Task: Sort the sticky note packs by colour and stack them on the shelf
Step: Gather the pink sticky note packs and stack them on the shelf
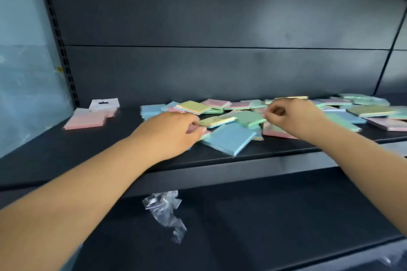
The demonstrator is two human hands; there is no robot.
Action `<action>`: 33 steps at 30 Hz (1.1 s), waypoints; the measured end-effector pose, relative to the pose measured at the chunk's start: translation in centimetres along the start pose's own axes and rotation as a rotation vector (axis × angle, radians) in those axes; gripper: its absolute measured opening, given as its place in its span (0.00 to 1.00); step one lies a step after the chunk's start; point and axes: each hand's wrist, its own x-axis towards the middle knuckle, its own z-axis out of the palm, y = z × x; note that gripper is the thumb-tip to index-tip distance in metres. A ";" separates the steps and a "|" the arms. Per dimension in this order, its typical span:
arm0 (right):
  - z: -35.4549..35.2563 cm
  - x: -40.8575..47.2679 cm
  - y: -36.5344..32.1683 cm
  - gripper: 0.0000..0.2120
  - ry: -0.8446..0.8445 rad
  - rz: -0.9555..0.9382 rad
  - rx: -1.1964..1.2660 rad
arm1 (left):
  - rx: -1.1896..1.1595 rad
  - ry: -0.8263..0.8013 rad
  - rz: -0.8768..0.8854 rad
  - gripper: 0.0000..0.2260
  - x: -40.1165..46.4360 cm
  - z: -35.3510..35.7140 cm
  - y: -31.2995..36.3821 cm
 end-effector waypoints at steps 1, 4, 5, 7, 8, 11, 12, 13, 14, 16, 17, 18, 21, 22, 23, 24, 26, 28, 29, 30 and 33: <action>-0.2 -0.4 1.3 0.10 -0.008 -0.001 0.000 | -0.019 0.012 -0.021 0.16 0.2 0.5 1.4; -0.4 -1.3 4.1 0.11 -0.023 0.001 0.010 | -0.043 0.043 -0.044 0.18 1.0 1.9 5.2; -0.5 -1.5 4.9 0.12 -0.034 -0.002 0.008 | -0.046 0.034 -0.053 0.18 1.3 2.4 6.2; -0.4 -1.8 6.5 0.13 -0.062 -0.016 0.009 | -0.028 0.002 -0.066 0.19 1.9 3.4 7.8; -0.4 -1.9 7.2 0.13 -0.074 -0.021 0.024 | 0.008 -0.005 -0.066 0.19 2.1 3.9 8.3; -0.7 -1.9 9.5 0.13 -0.095 -0.028 0.041 | 0.129 0.082 -0.018 0.19 3.3 4.8 10.0; -0.8 -1.7 10.3 0.13 -0.107 -0.034 0.040 | 0.123 0.108 0.005 0.19 3.8 5.0 10.7; -0.9 -1.4 10.8 0.13 -0.120 -0.049 0.043 | 0.092 0.124 0.030 0.18 4.3 5.1 11.3; -0.9 -1.0 11.5 0.13 -0.142 -0.062 0.049 | 0.051 0.120 0.056 0.18 5.0 5.4 12.1; -0.7 -0.1 12.7 0.15 -0.192 -0.106 0.051 | 0.020 0.105 0.121 0.20 6.4 6.4 13.5; -0.6 0.3 13.1 0.18 -0.227 -0.138 0.056 | 0.047 0.111 0.162 0.24 6.9 6.8 14.0; -0.5 1.0 13.6 0.21 -0.265 -0.169 0.054 | 0.090 0.123 0.194 0.29 7.7 7.5 14.4; -0.3 2.6 14.0 0.24 -0.377 -0.230 -0.004 | 0.190 0.133 0.224 0.40 8.2 8.2 14.4; -0.1 3.6 14.4 0.24 -0.412 -0.249 -0.029 | 0.193 0.134 0.220 0.42 8.3 8.4 14.4; 0.0 4.6 14.6 0.24 -0.448 -0.261 -0.046 | 0.180 0.135 0.216 0.43 8.3 8.4 14.5; 0.2 5.5 14.9 0.25 -0.480 -0.259 -0.037 | 0.162 0.142 0.222 0.42 8.3 8.5 14.6; 0.7 6.8 15.3 0.27 -0.535 -0.220 0.067 | 0.090 0.156 0.256 0.40 8.3 8.4 14.9; 1.0 7.4 15.6 0.26 -0.567 -0.223 0.140 | -0.051 0.128 0.264 0.36 8.2 8.4 15.4; 1.2 7.6 15.8 0.26 -0.571 -0.245 0.155 | -0.125 0.103 0.255 0.34 8.2 8.6 15.6; 1.1 7.7 16.1 0.25 -0.560 -0.278 0.169 | -0.199 0.090 0.245 0.32 8.2 8.7 15.7; 0.2 6.8 16.5 0.23 -0.451 -0.413 0.229 | -0.361 0.100 0.201 0.24 8.1 8.8 15.8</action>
